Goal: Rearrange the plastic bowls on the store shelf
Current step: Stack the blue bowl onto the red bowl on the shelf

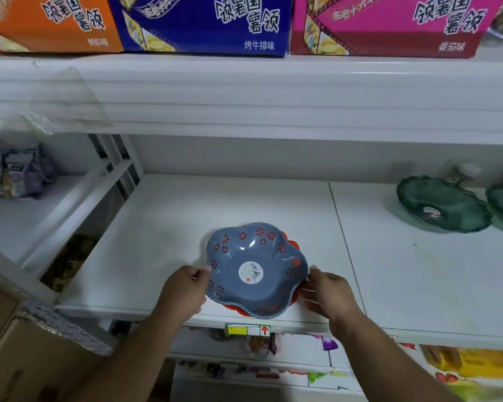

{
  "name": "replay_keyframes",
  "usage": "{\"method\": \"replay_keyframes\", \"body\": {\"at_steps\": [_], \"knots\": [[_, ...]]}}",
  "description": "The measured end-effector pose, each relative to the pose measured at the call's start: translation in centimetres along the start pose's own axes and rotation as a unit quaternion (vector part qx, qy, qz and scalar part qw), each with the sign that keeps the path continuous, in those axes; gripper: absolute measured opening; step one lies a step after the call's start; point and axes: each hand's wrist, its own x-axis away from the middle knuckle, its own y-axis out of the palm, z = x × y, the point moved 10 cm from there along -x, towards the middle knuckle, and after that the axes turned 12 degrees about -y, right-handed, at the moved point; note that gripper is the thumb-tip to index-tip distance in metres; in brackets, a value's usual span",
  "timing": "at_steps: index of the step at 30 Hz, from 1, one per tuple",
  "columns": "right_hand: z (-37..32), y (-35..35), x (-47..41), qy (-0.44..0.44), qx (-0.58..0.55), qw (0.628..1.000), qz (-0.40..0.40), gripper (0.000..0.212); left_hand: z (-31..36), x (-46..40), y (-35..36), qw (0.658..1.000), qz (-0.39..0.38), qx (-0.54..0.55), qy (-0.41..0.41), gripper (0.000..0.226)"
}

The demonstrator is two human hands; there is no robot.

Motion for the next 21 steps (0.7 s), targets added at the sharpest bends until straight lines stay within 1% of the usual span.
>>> {"method": "replay_keyframes", "body": {"at_steps": [1,2,3,4,6,8,9,12,15,16,19,20,21], "knots": [[-0.1,0.1,-0.1,-0.004,0.003,1.0,-0.003,0.033,0.3,-0.3,-0.5,1.0,0.025,-0.018,0.005,0.031],[-0.1,0.2,-0.3,-0.007,0.006,1.0,-0.007,0.03,0.5,-0.7,-0.7,0.999,0.037,-0.012,0.005,0.026],[-0.1,0.4,-0.4,-0.009,0.006,1.0,-0.011,0.029,0.7,-0.9,-0.7,0.999,0.025,0.026,-0.004,0.019],[0.1,0.6,-0.6,-0.007,0.007,1.0,-0.015,0.028,0.8,-1.1,-0.4,0.997,0.002,0.078,-0.024,0.013],[0.5,0.9,-0.8,0.001,0.006,1.0,-0.024,0.028,0.9,-1.2,1.0,0.986,-0.071,0.136,-0.069,0.017],[0.9,1.2,-0.8,0.012,0.002,0.999,-0.032,0.027,1.1,-1.0,2.3,0.98,-0.131,0.125,-0.084,0.024],[1.0,1.3,-0.7,0.017,-0.003,0.999,-0.034,0.027,1.2,-0.8,2.6,0.98,-0.14,0.115,-0.081,0.025],[1.1,1.4,-0.6,0.021,-0.015,0.999,-0.027,0.027,1.1,-1.2,2.7,0.985,-0.132,0.092,-0.07,0.028],[0.4,0.8,-0.2,0.018,-0.045,0.999,-0.017,0.026,1.6,-1.7,3.1,0.99,-0.118,0.071,-0.041,0.045],[0.2,0.4,-0.2,0.014,-0.054,0.998,-0.011,0.025,2.1,-1.5,3.3,0.99,-0.119,0.074,-0.028,0.044],[-0.3,-1.7,0.1,0.008,-0.072,0.997,0.004,0.026,3.4,0.1,4.1,0.98,-0.119,0.156,-0.016,0.018],[-0.4,-2.6,0.1,0.006,-0.078,0.997,0.009,0.026,3.8,0.4,4.5,0.978,-0.119,0.169,-0.012,0.016],[-0.5,-3.6,0.1,0.004,-0.085,0.996,0.014,0.026,4.4,0.7,5.2,0.979,-0.126,0.157,0.001,0.017]]}}
